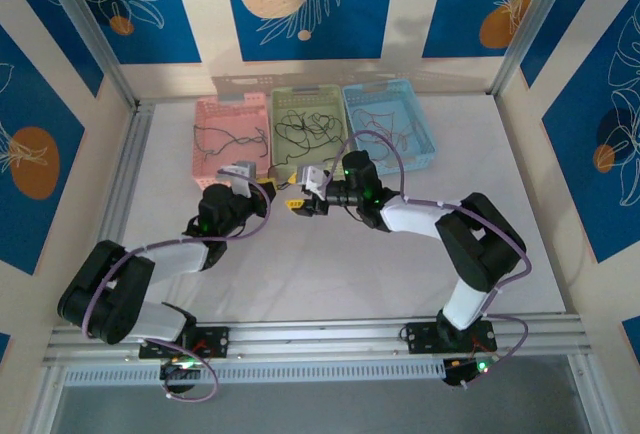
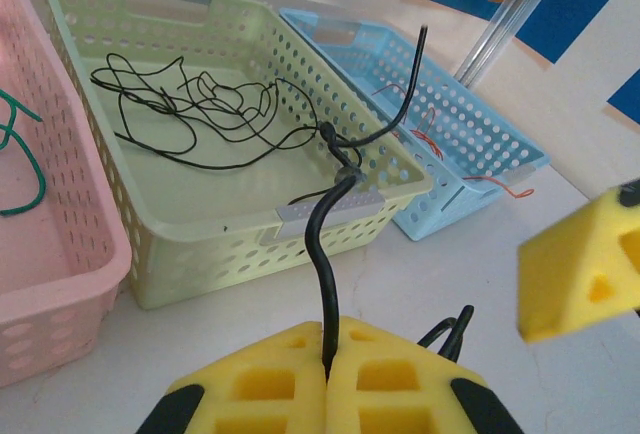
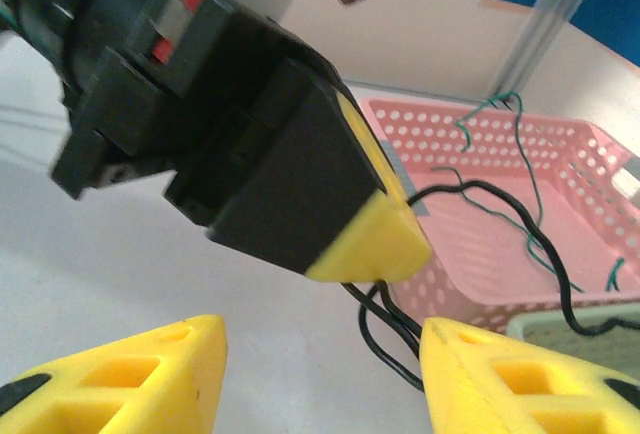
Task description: Untangle the cables
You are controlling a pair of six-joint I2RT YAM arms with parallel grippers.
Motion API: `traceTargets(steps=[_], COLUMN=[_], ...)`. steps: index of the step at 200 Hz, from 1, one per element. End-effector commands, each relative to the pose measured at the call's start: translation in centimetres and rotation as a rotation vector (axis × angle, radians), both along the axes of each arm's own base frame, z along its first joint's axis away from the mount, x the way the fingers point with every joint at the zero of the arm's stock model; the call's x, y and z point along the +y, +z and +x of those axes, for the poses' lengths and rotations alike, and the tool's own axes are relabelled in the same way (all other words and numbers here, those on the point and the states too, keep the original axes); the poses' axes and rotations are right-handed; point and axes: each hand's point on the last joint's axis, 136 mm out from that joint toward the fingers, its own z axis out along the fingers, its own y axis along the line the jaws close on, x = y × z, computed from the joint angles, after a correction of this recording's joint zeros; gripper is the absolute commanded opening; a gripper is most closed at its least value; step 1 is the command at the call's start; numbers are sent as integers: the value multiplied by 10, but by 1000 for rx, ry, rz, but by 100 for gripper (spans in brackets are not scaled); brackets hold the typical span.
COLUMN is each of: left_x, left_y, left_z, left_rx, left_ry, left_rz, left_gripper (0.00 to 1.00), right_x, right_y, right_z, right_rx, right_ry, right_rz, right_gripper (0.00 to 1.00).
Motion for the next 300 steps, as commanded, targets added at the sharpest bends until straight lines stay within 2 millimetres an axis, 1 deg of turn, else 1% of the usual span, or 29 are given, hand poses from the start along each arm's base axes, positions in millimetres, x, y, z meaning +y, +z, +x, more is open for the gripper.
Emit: traceTargets(steps=[1,17,31,49,67,110,146,173,188,195,206,216,238,249,266,284,300], left_x=[-6,-7,-7,-8,-9,-10,-10,-8,-9,-9,-10,-10,-11,-12,-16,-19,-22], left_y=[17,18,18,18,18,19,18,17,18,17,18,19,19,20,23,24,26], left_z=[-6,-7,-8,-7,-8,-9,-8,-8,-9,-9,-9,-10,-11,-13,-16,-19,-21], left_rx=[-63,-67,-70,-69,-70,-78,-76,-75,-76,-76,-78,-82,-89,-95,-111,-123,-134], left_ry=[-32,-40,-40,-41,-48,-48,-44,-35,-37,-39,-44,-45,-52,-61,-83,-104,-118], left_rz=[-29,-30,-29,-27,-26,-22,-17,-12,-12,-9,-10,-11,-8,-10,-16,-16,-19], left_gripper=[0,0,0,0,0,0,0,0,0,0,0,0,0,0,0,0,0], right_x=[2,2,2,5,8,16,17,12,9,9,9,7,-3,-8,-13,-16,-20], right_y=[6,5,5,4,3,4,7,16,19,18,16,17,26,32,34,36,38], right_z=[17,21,20,13,10,-6,-19,-37,-46,-47,-47,-46,-39,-34,-24,-12,-6], right_rx=[-80,-88,-85,-75,-71,-48,-24,34,90,101,109,113,109,105,100,103,111], right_ry=[-68,-90,-82,-44,-27,52,115,213,273,282,289,289,263,237,183,121,95], right_rz=[-6,-9,-9,-9,-13,-2,9,37,41,33,25,26,70,92,103,108,117], right_gripper=[55,56,56,54,54,53,51,43,34,28,15,10,8,5,0,0,0])
